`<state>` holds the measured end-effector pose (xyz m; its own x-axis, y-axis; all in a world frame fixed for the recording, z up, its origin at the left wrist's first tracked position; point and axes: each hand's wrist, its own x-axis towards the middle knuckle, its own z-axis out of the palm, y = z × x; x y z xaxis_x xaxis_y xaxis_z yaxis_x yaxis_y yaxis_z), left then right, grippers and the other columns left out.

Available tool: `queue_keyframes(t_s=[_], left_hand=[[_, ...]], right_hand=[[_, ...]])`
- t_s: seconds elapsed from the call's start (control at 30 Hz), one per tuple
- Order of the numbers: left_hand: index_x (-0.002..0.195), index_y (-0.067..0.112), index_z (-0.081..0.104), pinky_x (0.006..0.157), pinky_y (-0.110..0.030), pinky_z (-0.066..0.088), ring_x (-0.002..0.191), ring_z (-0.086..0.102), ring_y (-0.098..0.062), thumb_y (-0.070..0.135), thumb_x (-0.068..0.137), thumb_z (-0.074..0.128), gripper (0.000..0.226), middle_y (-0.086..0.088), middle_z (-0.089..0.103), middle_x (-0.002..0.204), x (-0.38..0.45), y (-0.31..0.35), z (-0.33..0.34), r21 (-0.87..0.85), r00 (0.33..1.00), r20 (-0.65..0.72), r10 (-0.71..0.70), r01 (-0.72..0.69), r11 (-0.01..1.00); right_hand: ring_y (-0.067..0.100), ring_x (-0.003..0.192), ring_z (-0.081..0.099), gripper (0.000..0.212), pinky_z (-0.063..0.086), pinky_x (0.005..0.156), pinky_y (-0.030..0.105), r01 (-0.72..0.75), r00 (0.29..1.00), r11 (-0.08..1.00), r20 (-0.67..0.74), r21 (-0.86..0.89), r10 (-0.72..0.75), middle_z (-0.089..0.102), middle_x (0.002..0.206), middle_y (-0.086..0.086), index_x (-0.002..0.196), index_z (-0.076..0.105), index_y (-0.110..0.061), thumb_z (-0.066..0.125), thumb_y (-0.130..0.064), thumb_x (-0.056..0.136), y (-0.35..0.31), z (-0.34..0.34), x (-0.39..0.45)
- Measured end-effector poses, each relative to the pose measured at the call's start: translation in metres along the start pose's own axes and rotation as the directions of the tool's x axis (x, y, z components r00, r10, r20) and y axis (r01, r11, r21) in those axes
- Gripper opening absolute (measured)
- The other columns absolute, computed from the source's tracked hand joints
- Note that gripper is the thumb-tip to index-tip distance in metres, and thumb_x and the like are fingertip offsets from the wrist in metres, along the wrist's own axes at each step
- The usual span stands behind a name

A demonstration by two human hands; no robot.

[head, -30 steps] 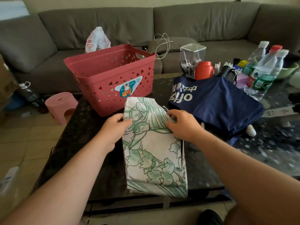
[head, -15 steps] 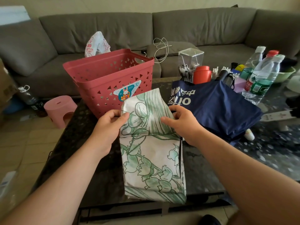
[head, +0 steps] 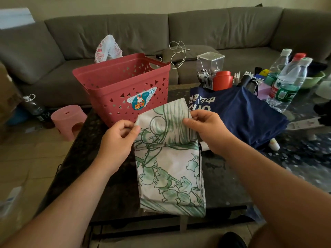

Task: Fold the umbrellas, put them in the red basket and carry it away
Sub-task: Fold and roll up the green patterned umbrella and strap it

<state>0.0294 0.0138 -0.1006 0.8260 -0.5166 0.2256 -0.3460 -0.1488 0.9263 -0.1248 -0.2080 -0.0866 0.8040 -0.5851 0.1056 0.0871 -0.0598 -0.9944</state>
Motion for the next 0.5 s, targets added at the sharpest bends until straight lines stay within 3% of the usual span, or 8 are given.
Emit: queue_keyframes(t_s=[0.07, 0.17, 0.23, 0.33, 0.4, 0.5], left_hand=[[0.105, 0.030, 0.068, 0.073, -0.018, 0.056, 0.088, 0.073, -0.002, 0.028, 0.099, 0.072, 0.006, 0.013, 0.078, 0.096, -0.0024, 0.0003, -0.0002, -0.031, 1.000, 0.014, -0.013, 0.013, 0.999], [0.104, 0.025, 0.070, 0.070, -0.014, 0.057, 0.086, 0.073, -0.002, 0.027, 0.100, 0.071, 0.005, 0.010, 0.077, 0.095, -0.0049, 0.0004, 0.0008, -0.048, 0.998, 0.051, -0.029, 0.032, 0.998], [0.105, 0.023, 0.072, 0.077, -0.021, 0.059, 0.090, 0.073, -0.008, 0.029, 0.101, 0.069, 0.008, 0.004, 0.077, 0.098, -0.0066, -0.0003, 0.0020, -0.077, 0.997, 0.075, -0.036, 0.042, 0.996], [0.109, 0.020, 0.075, 0.088, -0.032, 0.061, 0.098, 0.075, -0.018, 0.030, 0.102, 0.067, 0.014, -0.003, 0.079, 0.103, -0.0084, -0.0014, 0.0050, -0.140, 0.993, 0.091, -0.081, 0.093, 0.986], [0.107, 0.017, 0.076, 0.089, -0.035, 0.061, 0.099, 0.075, -0.020, 0.027, 0.102, 0.067, 0.015, -0.004, 0.080, 0.103, -0.0087, -0.0014, 0.0066, -0.183, 0.989, 0.095, -0.111, 0.127, 0.975], [0.094, 0.016, 0.077, 0.079, -0.030, 0.058, 0.087, 0.072, -0.018, 0.021, 0.095, 0.076, 0.005, -0.003, 0.079, 0.091, -0.0067, -0.0033, 0.0069, -0.220, 0.983, 0.079, -0.168, 0.181, 0.959]], right_hand=[[0.025, 0.074, 0.073, 0.012, 0.060, 0.066, 0.034, -0.043, 0.999, 0.999, 0.013, 0.020, 0.043, 0.074, 0.084, 0.013, 0.084, 0.071, -0.011, 0.072, -0.003, 0.093, -0.0021, -0.0033, -0.0010], [0.025, 0.072, 0.066, 0.015, 0.054, 0.067, 0.036, -0.046, 0.999, 0.999, 0.012, -0.017, 0.046, 0.066, 0.080, 0.011, 0.075, 0.065, -0.016, 0.075, -0.007, 0.082, 0.0001, -0.0055, -0.0013], [0.022, 0.075, 0.069, 0.006, 0.056, 0.067, 0.035, -0.033, 0.998, 0.999, 0.052, 0.025, 0.032, 0.070, 0.084, 0.009, 0.090, 0.070, -0.010, 0.070, -0.003, 0.088, -0.0015, -0.0044, -0.0046], [0.025, 0.089, 0.076, 0.018, 0.064, 0.074, 0.040, -0.015, 0.994, 0.996, 0.108, 0.089, 0.005, 0.077, 0.100, 0.013, 0.114, 0.073, -0.003, 0.061, -0.010, 0.102, -0.0060, 0.0009, -0.0089], [0.028, 0.091, 0.077, 0.020, 0.065, 0.073, 0.041, -0.016, 0.996, 0.995, 0.088, 0.101, 0.007, 0.078, 0.101, 0.015, 0.112, 0.075, -0.004, 0.063, -0.016, 0.103, -0.0068, 0.0037, -0.0085], [0.025, 0.082, 0.078, 0.018, 0.062, 0.066, 0.034, -0.014, 1.000, 0.999, 0.012, 0.033, 0.013, 0.079, 0.091, 0.014, 0.101, 0.076, -0.002, 0.068, -0.018, 0.100, -0.0028, 0.0019, -0.0053]])
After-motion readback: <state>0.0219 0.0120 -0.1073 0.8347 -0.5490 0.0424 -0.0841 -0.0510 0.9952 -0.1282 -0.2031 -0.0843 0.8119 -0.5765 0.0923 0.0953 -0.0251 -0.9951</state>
